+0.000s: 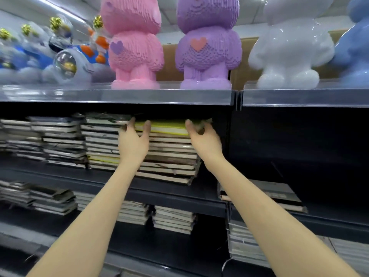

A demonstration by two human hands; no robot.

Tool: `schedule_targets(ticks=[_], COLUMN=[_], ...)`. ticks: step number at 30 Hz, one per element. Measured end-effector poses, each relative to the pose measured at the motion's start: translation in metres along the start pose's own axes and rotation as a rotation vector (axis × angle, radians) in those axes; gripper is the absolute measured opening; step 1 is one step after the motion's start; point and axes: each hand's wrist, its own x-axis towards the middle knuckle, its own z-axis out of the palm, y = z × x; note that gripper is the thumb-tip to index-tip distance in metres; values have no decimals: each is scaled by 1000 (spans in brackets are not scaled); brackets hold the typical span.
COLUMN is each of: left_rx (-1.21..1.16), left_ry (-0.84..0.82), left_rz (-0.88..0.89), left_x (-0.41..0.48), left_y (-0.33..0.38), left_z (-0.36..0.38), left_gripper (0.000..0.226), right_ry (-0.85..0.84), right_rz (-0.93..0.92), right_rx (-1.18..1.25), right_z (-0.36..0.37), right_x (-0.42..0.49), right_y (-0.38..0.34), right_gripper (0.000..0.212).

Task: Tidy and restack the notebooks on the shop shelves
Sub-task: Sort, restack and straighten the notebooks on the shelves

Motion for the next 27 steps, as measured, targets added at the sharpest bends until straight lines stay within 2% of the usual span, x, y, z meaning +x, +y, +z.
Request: schedule_targets(ticks=[3,6,10,12,14,17,21,27], left_rx=[-56,-55,182,167,96,133,40,-106], left_ry=[-57,-25,49,-16,-55,-70,-238,-243], left_rz=[-52,-9,320,449,496,491,301,239], left_x=[2,-3,-7,-5,-3,-1,-10,-26], left_y=[-4,-6,-11,-16,-22,-32,-34,-19], left_z=[5,4,-11,-22,-34,-38,-25,-28], left_gripper=[66,64,55,54,49,44,46,45], right_ry=[16,64,151,160,136,134,238,313], right_rz=[69,89,184,261,329,387,365,362], right_rx=[95,193,342,477,499,447,495,584], right_z=[13,12,-6,-15,-15,-9,-9,-35], right_x=[6,7,12,17,20,22,15,-13], right_y=[3,4,6,4,0,-8,-9,3], right_gripper=[68,52,22,19,20,25,26,33])
